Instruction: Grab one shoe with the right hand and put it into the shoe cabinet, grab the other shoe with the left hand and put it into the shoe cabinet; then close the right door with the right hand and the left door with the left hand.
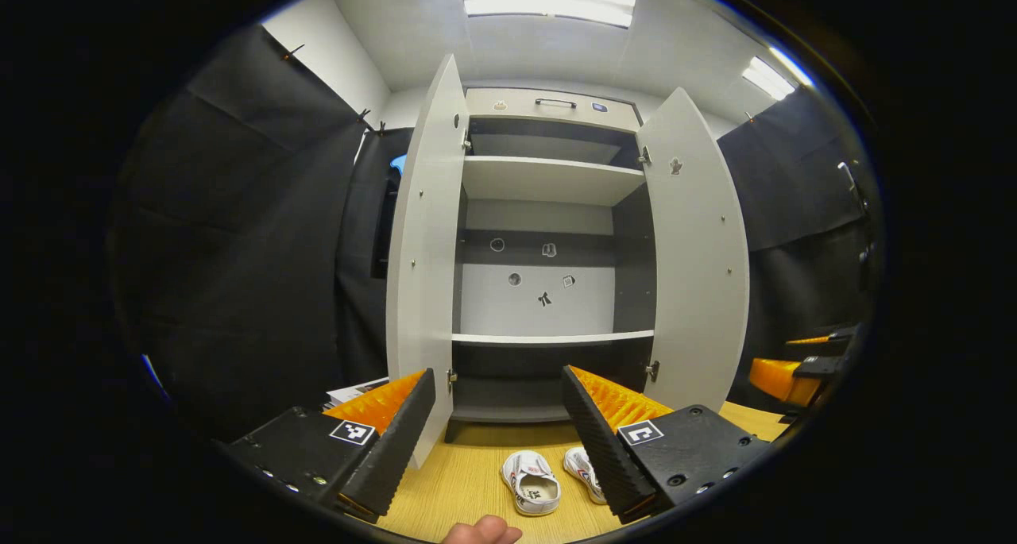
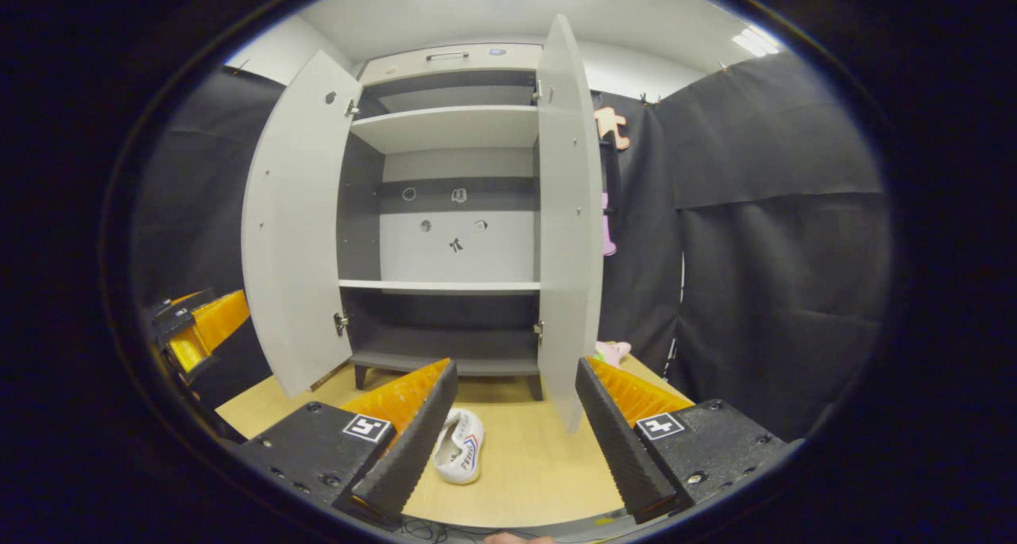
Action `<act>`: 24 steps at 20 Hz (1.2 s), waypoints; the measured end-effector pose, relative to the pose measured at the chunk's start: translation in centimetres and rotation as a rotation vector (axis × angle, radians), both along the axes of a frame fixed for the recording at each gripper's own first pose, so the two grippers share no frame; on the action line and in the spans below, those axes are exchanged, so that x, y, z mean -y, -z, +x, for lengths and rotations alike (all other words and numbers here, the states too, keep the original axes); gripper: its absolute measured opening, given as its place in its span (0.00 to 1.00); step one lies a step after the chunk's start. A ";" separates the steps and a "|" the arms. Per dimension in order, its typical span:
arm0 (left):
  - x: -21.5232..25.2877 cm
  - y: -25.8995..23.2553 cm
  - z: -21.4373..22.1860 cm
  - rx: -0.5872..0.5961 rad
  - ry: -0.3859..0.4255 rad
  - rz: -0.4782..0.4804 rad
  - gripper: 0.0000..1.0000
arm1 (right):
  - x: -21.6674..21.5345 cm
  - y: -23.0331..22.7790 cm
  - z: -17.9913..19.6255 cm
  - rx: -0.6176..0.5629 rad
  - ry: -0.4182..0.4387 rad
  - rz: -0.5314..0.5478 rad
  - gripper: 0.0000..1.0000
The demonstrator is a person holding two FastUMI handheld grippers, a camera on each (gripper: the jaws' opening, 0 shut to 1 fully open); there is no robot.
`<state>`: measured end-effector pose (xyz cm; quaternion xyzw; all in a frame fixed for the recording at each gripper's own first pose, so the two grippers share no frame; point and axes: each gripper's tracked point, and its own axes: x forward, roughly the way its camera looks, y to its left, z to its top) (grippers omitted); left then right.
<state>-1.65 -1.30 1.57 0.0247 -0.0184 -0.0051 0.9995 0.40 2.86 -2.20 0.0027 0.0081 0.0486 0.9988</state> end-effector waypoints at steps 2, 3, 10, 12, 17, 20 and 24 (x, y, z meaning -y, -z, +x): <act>-0.3 0.0 -0.2 -0.001 -0.010 0.004 0.95 | -1.5 1.2 1.0 -0.028 -0.036 -0.009 0.97; -0.5 0.1 -0.1 -0.001 -0.015 0.008 0.95 | -2.1 1.8 1.5 -0.043 -0.051 -0.014 0.97; -1.7 0.6 0.4 -0.011 -0.036 0.013 0.95 | -7.5 8.0 5.8 -0.178 -0.165 -0.048 0.98; -2.1 0.7 0.7 -0.015 -0.041 0.014 0.95 | -8.6 9.9 7.0 -0.217 -0.185 -0.056 0.98; -3.4 1.5 1.5 -0.032 -0.064 0.008 0.95 | -11.2 15.2 9.6 -0.336 -0.230 -0.062 0.98; -4.3 1.8 2.0 -0.038 -0.079 0.013 0.95 | -12.0 19.0 11.2 -0.429 -0.237 -0.047 0.92; -5.2 2.4 2.6 -0.051 -0.087 0.015 0.95 | -12.4 23.0 13.1 -0.524 -0.229 -0.040 0.84</act>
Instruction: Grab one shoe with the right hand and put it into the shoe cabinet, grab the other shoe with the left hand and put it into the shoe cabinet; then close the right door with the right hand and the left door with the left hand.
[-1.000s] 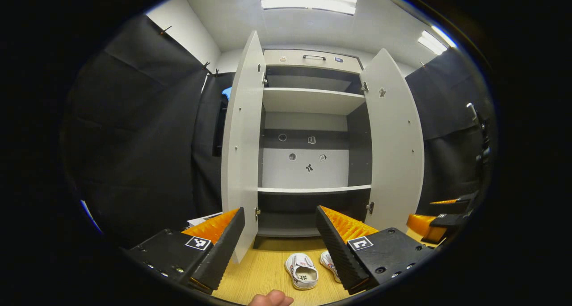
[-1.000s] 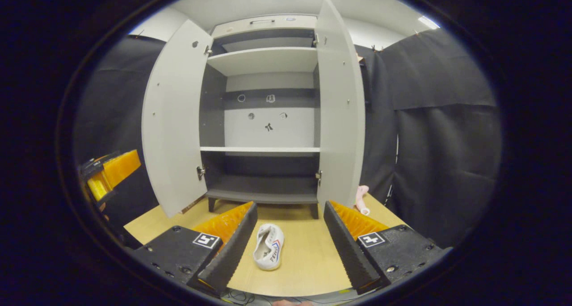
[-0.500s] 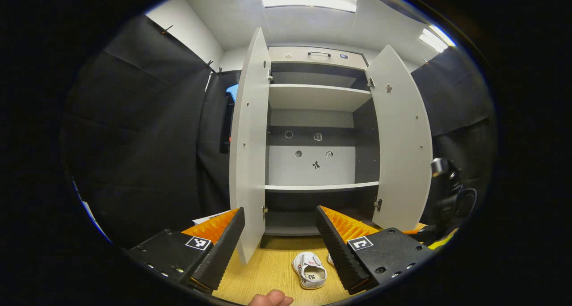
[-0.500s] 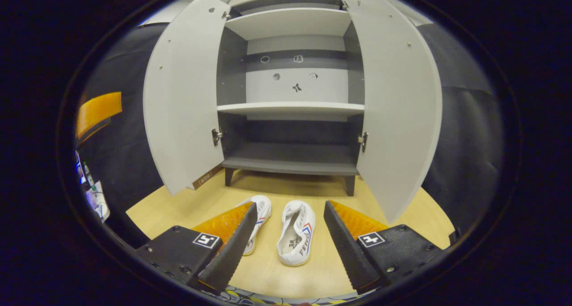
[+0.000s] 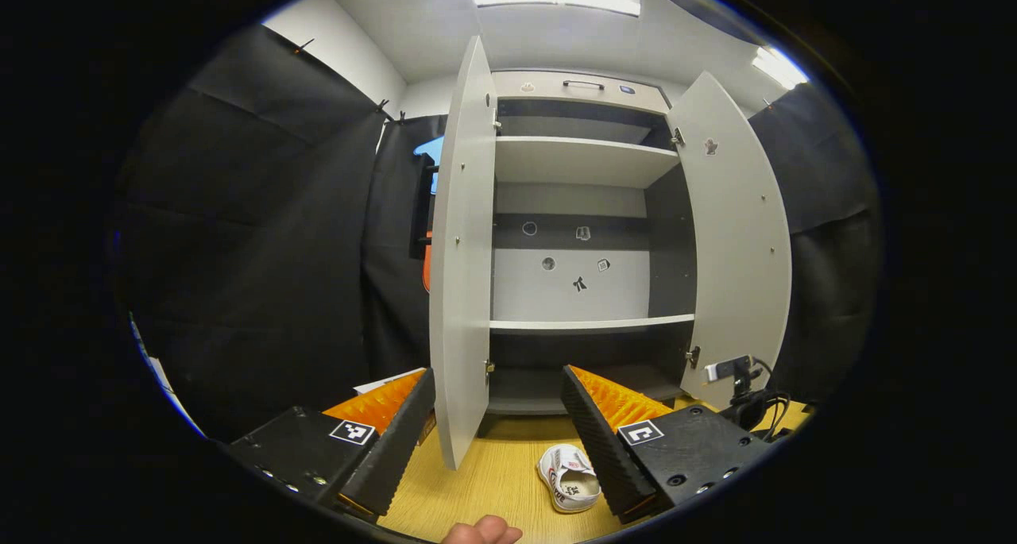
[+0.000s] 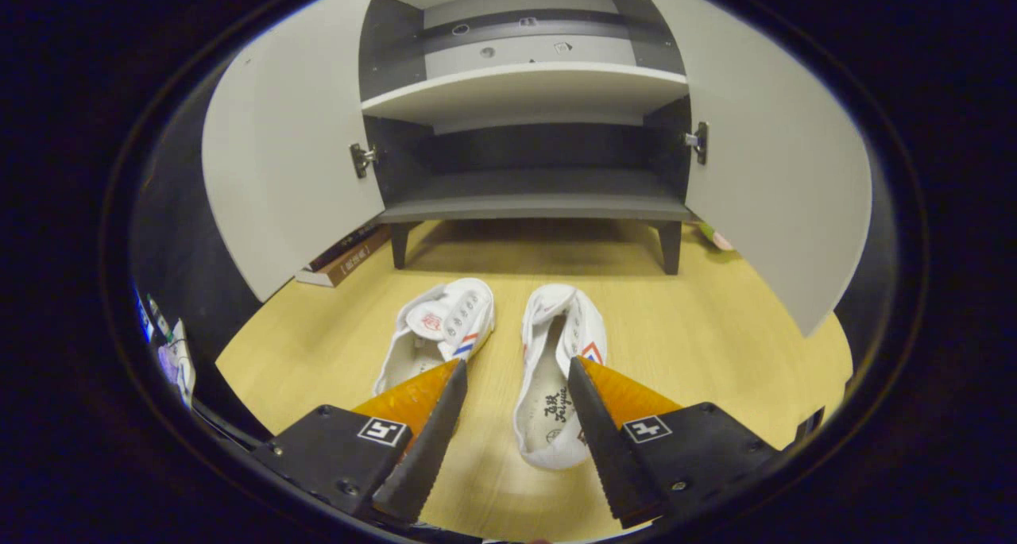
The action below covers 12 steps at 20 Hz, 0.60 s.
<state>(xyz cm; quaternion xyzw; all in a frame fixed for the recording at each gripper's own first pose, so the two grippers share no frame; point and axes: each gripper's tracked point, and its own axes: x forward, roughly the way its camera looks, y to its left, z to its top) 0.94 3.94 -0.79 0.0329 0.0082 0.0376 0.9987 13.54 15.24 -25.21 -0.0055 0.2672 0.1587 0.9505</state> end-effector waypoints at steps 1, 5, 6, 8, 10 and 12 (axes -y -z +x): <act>-0.3 0.3 0.0 -0.005 -0.003 0.001 0.95 | 0.0 0.8 0.4 -0.016 0.002 -0.005 0.82; -0.9 0.7 0.8 -0.016 -0.006 0.000 0.95 | -0.6 2.4 1.7 -0.048 -0.008 -0.008 0.75; -1.0 0.8 1.0 -0.020 -0.008 0.001 0.95 | -0.8 2.5 2.0 -0.050 -0.009 -0.007 0.72; -1.3 0.9 1.3 -0.023 -0.011 0.002 0.95 | -1.2 3.0 2.6 -0.058 -0.009 -0.009 0.68; -1.4 1.2 1.6 -0.029 -0.013 0.002 0.95 | -1.5 3.7 3.2 -0.066 -0.012 -0.017 0.63; -1.5 1.5 1.7 -0.035 -0.014 0.005 0.95 | -1.8 4.5 3.9 -0.069 -0.010 -0.034 0.47</act>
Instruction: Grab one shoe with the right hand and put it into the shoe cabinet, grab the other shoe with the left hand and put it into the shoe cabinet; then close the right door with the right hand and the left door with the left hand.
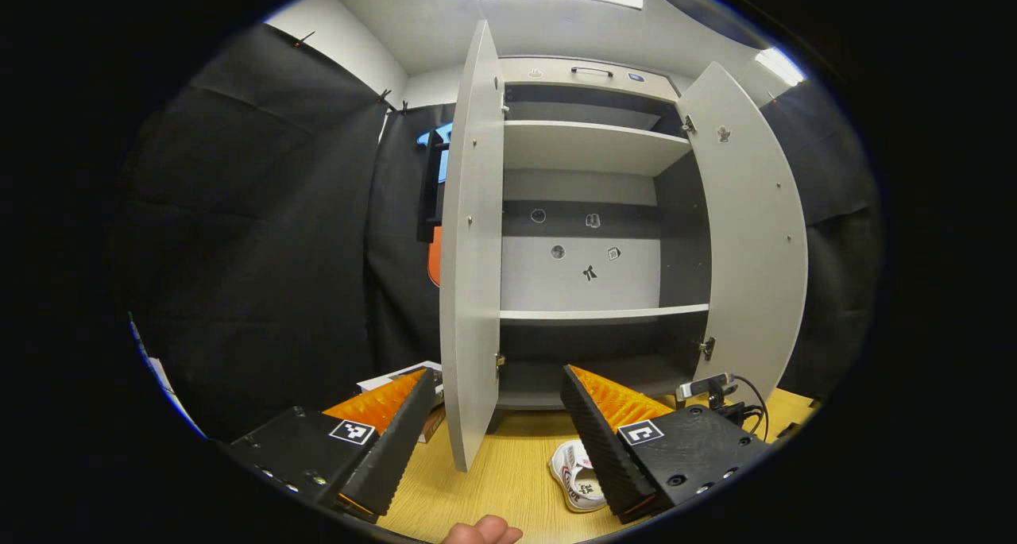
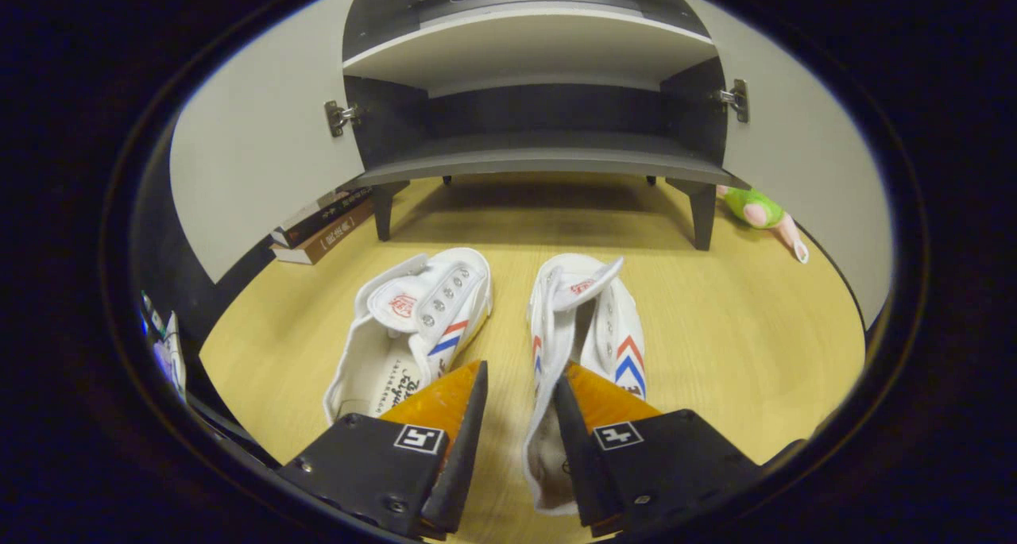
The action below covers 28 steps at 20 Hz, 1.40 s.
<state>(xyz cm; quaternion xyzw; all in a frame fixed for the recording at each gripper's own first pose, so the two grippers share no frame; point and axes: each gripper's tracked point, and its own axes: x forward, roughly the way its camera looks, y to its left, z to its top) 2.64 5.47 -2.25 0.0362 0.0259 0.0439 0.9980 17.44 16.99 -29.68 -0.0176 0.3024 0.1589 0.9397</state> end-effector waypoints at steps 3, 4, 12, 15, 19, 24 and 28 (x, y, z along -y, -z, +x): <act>-0.1 0.4 0.1 -0.010 0.001 0.008 0.95 | 0.3 0.7 1.2 0.013 0.022 -0.026 0.45; -0.2 0.4 0.1 -0.013 0.001 0.008 0.95 | 0.5 0.8 1.6 0.023 0.035 -0.036 0.38; 0.2 1.0 0.1 -0.026 0.011 0.011 0.95 | 2.0 -1.0 2.1 0.152 0.017 -0.119 0.04; 0.7 0.9 0.1 -0.021 0.024 0.006 0.95 | 2.5 -3.6 1.2 0.206 0.011 -0.119 0.04; 1.8 1.2 0.4 -0.014 0.046 -0.016 0.95 | 3.3 -9.9 -0.5 0.324 -0.010 -0.116 0.03; 3.2 1.3 1.0 0.002 0.072 -0.043 0.95 | 3.6 -21.4 -2.1 0.489 -0.038 -0.102 0.04; 4.0 1.2 1.2 0.014 0.084 -0.044 0.95 | 2.8 -30.5 -0.6 0.570 -0.059 -0.055 0.04</act>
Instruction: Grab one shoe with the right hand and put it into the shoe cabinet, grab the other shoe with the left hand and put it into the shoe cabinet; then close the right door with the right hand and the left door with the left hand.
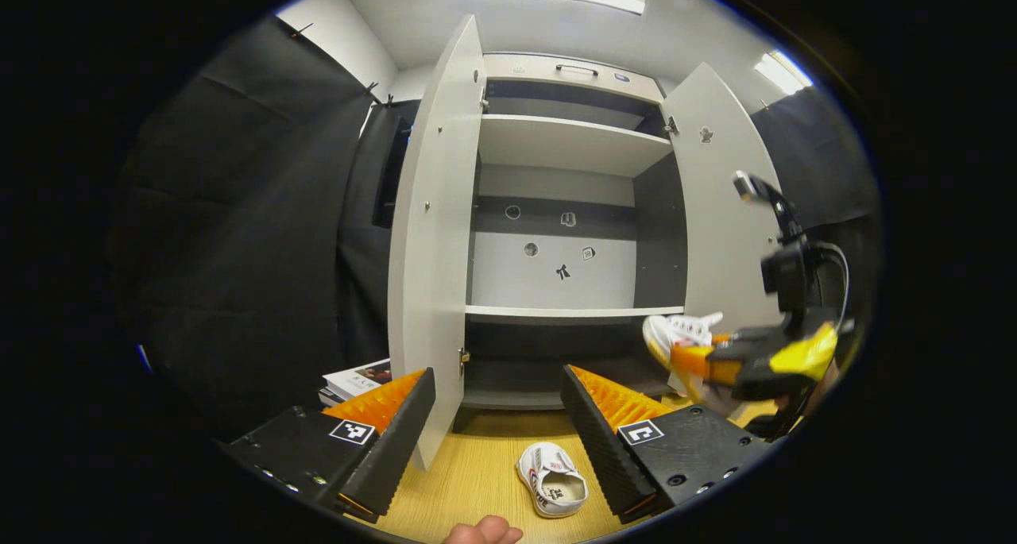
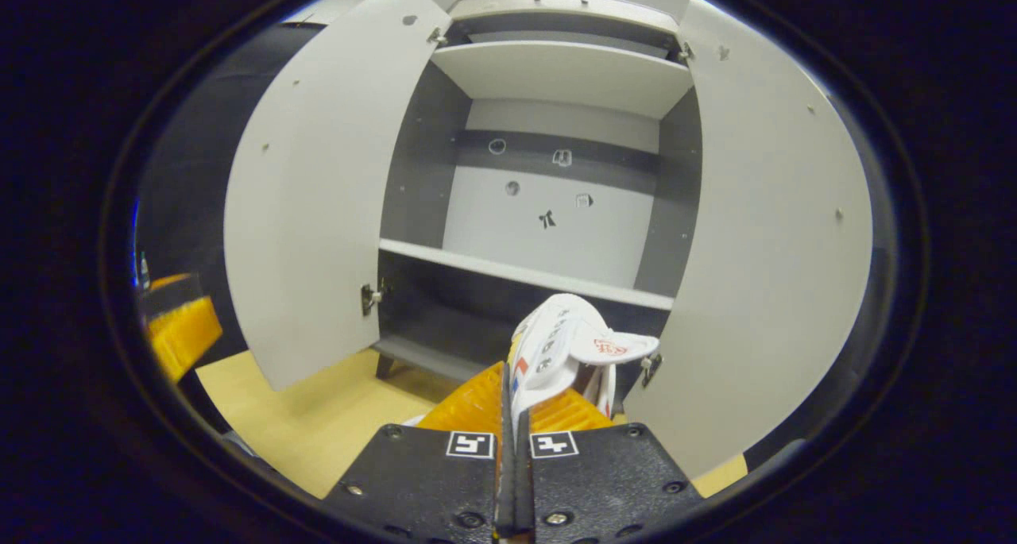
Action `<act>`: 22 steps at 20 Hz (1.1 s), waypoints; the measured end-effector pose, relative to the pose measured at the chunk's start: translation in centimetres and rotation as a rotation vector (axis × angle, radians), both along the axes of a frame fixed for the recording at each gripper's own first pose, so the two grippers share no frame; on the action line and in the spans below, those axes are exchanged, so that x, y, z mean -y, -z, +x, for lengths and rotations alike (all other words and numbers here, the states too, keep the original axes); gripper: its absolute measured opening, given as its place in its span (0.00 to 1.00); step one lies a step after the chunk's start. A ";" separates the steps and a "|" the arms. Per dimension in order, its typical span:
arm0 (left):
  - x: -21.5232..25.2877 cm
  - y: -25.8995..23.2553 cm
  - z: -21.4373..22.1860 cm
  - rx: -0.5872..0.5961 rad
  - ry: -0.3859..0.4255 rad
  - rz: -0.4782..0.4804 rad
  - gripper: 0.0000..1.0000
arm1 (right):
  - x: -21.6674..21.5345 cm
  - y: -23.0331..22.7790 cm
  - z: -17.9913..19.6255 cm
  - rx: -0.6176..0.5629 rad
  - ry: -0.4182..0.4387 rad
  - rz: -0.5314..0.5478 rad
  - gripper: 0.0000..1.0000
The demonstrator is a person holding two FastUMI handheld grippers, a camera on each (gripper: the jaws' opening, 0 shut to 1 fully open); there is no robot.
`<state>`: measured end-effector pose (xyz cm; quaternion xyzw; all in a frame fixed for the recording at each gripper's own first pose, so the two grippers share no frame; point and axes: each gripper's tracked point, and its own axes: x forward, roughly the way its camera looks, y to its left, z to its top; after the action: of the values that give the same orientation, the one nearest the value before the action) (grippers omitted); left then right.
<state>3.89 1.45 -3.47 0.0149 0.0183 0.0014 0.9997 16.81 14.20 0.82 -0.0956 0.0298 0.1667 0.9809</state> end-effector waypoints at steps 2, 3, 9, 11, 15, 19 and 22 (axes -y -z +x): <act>0.5 0.2 -0.1 -0.005 0.007 -0.003 0.95 | -0.4 -4.0 2.3 0.023 -0.003 0.015 0.03; 0.7 0.3 -0.2 -0.008 0.010 -0.005 0.95 | -0.6 -5.7 3.9 0.033 0.002 0.015 0.01; 1.5 0.7 -1.0 -0.024 0.021 0.006 0.95 | -2.9 -12.0 15.9 -0.010 0.044 -0.049 0.03; 1.7 0.8 -1.2 -0.031 0.029 0.006 0.95 | -3.4 -12.3 20.3 -0.066 0.070 -0.088 0.04; 1.2 0.9 -1.3 -0.038 0.020 0.016 0.95 | -5.0 -10.7 26.6 -0.196 0.141 -0.135 0.04; 0.2 1.6 -1.3 -0.065 -0.002 0.021 0.95 | -5.7 -7.7 29.6 -0.290 0.156 -0.218 0.03; -0.2 1.9 -1.1 -0.074 -0.007 0.016 0.95 | -5.8 -6.6 30.1 -0.330 0.176 -0.231 0.04</act>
<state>2.83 1.67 -5.35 0.0228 0.0552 0.0045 0.9982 46.92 20.00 7.41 -0.1758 0.2172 0.0891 0.9560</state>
